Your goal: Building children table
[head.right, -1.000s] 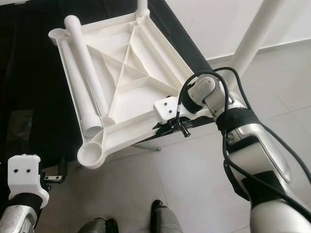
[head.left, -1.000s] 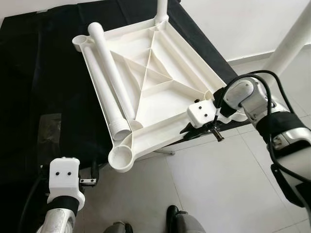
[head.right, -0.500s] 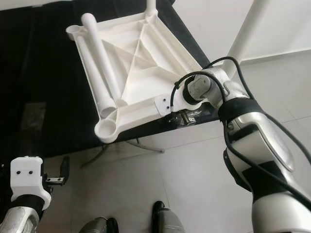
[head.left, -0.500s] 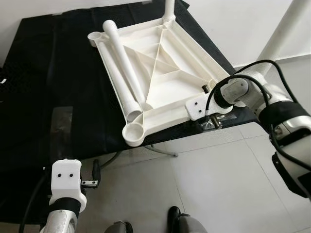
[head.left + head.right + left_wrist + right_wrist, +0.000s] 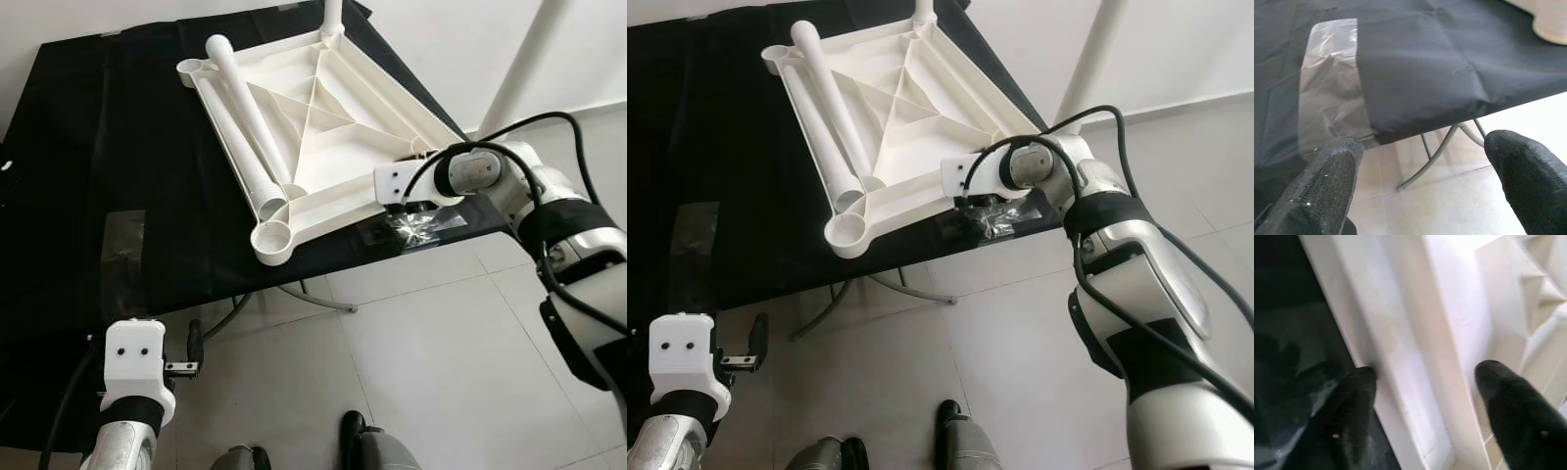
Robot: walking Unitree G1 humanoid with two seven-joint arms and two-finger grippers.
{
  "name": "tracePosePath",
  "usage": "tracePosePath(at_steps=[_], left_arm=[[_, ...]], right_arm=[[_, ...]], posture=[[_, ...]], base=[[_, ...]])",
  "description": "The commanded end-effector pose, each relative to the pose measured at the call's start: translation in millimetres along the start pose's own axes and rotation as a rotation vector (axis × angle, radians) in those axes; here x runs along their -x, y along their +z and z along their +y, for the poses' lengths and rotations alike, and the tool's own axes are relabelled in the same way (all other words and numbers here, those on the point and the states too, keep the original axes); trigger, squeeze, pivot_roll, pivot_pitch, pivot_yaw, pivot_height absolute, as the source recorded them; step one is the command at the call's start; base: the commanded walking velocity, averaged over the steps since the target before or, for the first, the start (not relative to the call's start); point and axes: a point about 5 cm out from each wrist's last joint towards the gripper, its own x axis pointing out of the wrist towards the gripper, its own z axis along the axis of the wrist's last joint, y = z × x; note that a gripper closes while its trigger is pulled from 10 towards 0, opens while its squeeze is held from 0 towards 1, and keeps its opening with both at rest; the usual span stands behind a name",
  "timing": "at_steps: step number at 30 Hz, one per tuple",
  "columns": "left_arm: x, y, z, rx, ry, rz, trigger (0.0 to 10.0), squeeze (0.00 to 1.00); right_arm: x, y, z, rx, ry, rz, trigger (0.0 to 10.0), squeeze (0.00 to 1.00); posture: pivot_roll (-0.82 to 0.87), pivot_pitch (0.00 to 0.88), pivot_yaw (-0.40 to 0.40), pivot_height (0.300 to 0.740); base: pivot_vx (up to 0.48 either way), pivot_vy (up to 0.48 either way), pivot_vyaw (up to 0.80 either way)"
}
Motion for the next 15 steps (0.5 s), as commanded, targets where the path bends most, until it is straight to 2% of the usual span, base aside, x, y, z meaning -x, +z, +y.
tracePosePath(at_steps=[1,3,4,5,7,8,9,10,11,12,14,15], left_arm=[[0.3,-7.1,2.8,-0.027,0.002,0.031,10.0,0.00],[-4.3,-4.3,3.5,-0.027,0.004,0.011,10.0,0.00],[-4.3,-4.3,3.5,-0.027,0.004,0.011,10.0,0.00],[-8.8,-1.4,4.4,-0.025,0.008,-0.009,10.0,0.00],[-8.8,-1.4,4.4,-0.025,0.008,-0.009,10.0,0.00],[-12.4,1.8,4.5,-0.020,0.007,-0.029,10.0,0.00],[-12.4,1.8,4.5,-0.020,0.007,-0.029,10.0,0.00],[-18.6,7.8,4.7,-0.012,0.004,-0.062,10.0,0.00],[-21.8,12.2,5.1,-0.009,0.001,-0.084,10.0,0.00],[-21.8,12.2,5.1,-0.009,0.001,-0.084,10.0,0.00],[-27.8,23.2,7.0,0.000,0.008,-0.135,10.0,0.00],[-27.8,23.2,7.0,0.000,0.008,-0.135,10.0,0.00]], right_arm=[[1.2,22.6,-11.6,-0.031,-0.080,-0.165,10.0,1.00],[9.1,38.5,-10.4,-0.218,-0.059,-0.416,10.0,1.00],[9.1,38.5,-10.4,-0.218,-0.059,-0.416,10.0,1.00],[17.2,46.8,-1.5,-0.316,-0.014,-0.574,10.0,1.00],[17.2,46.8,-1.5,-0.316,-0.014,-0.574,10.0,1.00],[20.9,50.9,6.7,-0.389,-0.016,-0.643,10.0,0.96],[20.9,50.9,6.7,-0.389,-0.016,-0.643,10.0,0.96],[25.0,57.4,21.7,-0.532,-0.010,-0.738,10.0,0.52],[25.4,61.0,30.1,-0.587,-0.013,-0.768,10.0,0.00],[25.4,61.0,30.1,-0.587,-0.013,-0.768,10.0,0.00],[20.0,64.1,46.8,-0.705,-0.087,-0.787,10.0,0.00],[20.0,64.1,46.8,-0.705,-0.087,-0.787,10.0,0.00]], posture=[[0.00,0.249,0.013,0.740],[-0.01,0.240,0.019,0.740],[-0.01,0.240,0.019,0.740],[-0.01,0.231,0.020,0.740],[-0.01,0.231,0.020,0.740],[-0.02,0.219,0.021,0.740],[-0.02,0.219,0.021,0.740],[-0.03,0.212,0.022,0.740],[-0.04,0.206,0.019,0.740],[-0.04,0.206,0.019,0.740],[-0.05,0.197,0.016,0.740],[-0.05,0.197,0.016,0.740]], base=[[0.000,0.000,0.00],[0.000,0.000,0.00],[0.000,0.000,0.00],[0.000,0.000,0.00],[0.000,0.000,0.00],[0.000,0.000,0.00],[0.000,0.000,0.00],[0.000,0.000,0.00],[0.000,0.000,0.00],[0.000,0.000,0.00],[0.000,0.000,0.00],[0.000,0.000,0.00]])
